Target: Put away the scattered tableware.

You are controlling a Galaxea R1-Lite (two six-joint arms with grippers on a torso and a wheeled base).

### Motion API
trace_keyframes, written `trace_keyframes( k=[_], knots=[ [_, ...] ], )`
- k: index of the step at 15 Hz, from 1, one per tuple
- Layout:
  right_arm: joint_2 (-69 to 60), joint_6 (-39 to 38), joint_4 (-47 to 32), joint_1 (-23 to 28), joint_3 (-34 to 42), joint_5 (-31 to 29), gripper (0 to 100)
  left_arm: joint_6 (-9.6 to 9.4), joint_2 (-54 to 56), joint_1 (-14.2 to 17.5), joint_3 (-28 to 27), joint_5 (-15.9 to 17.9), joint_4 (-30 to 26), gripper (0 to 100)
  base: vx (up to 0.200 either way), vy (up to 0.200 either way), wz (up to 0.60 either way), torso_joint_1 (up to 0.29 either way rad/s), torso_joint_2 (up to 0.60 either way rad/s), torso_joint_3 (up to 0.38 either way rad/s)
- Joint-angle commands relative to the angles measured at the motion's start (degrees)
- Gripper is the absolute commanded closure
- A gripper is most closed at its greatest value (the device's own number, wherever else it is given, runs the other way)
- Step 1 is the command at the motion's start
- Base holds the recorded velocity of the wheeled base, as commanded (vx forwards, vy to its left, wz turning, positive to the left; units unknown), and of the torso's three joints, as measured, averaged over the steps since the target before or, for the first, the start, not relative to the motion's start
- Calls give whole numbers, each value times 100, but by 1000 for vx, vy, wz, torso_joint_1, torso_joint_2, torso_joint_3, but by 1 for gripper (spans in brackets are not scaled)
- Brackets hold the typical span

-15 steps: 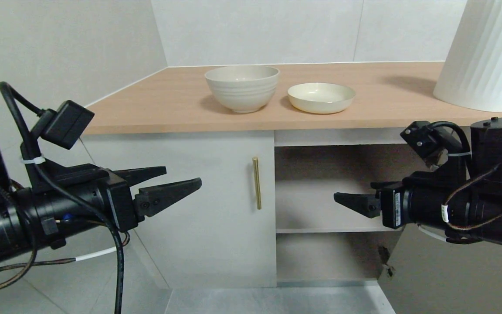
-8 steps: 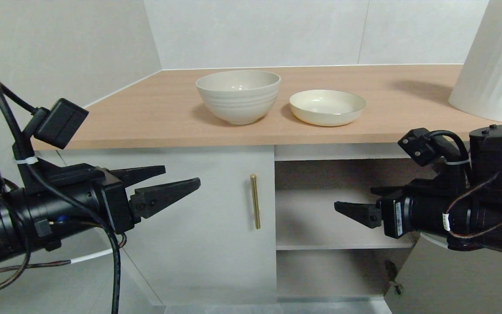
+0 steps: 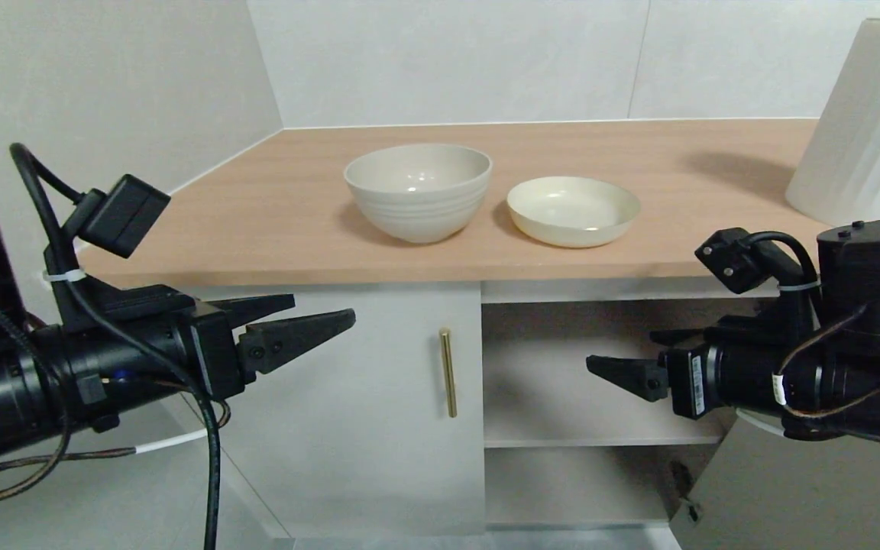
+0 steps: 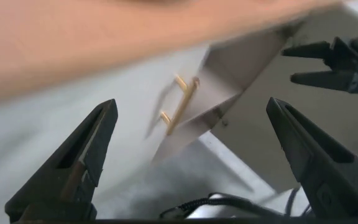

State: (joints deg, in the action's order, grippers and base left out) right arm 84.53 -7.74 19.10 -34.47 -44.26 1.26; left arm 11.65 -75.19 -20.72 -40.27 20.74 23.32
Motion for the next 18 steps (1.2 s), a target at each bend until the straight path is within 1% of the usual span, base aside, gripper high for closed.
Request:
trace_keyframes(
  k=[1,3,5,8,9,10,11,12,13,14,15,17,18],
  knots=[
    [-15,1,-3,-15,-3,6,0,30,-145,-11,-43,1,15,0,0,0,0,173,-549,-300],
    [-7,1,6,-15,-12,6,0,30,-198,-11,-78,-8,-12,0,0,0,0,156,-510,-288],
    [28,1,6,-15,-30,6,0,39,-198,7,-280,-8,-267,0,0,0,0,173,-466,-293],
    [72,-8,6,-7,-38,6,0,30,-198,16,-790,-8,-1110,0,0,0,0,183,-471,-284],
    [81,-8,6,2,-38,6,0,30,-250,16,-957,-8,-1488,0,0,0,0,203,-481,-295],
    [108,-8,6,11,-47,6,0,39,-338,16,-1080,-8,-1726,0,0,0,0,207,-481,-286],
    [116,-8,6,11,-56,6,0,83,-435,16,-1133,-8,-1770,0,0,0,0,212,-491,-276],
    [134,-8,6,11,-56,6,0,232,-523,16,-1177,-8,-1770,0,0,0,0,212,-491,-290],
    [160,-8,6,20,-56,6,0,452,-628,16,-1264,-8,-1778,0,0,0,0,222,-500,-276],
    [169,-8,6,29,-65,6,0,689,-743,16,-1352,-8,-1787,0,0,0,0,222,-510,-286],
    [178,-8,6,37,-65,6,0,997,-883,16,-1467,-17,-1787,0,0,0,0,144,-344,-178],
    [222,-8,6,37,-91,-11,0,1401,-1085,16,-1642,-70,-1805,0,0,0,0,71,-142,-85],
    [345,-52,-65,37,-311,-55,0,1709,-1208,16,-1765,-70,-1893,0,0,0,0,32,-66,-41]
  ],
)
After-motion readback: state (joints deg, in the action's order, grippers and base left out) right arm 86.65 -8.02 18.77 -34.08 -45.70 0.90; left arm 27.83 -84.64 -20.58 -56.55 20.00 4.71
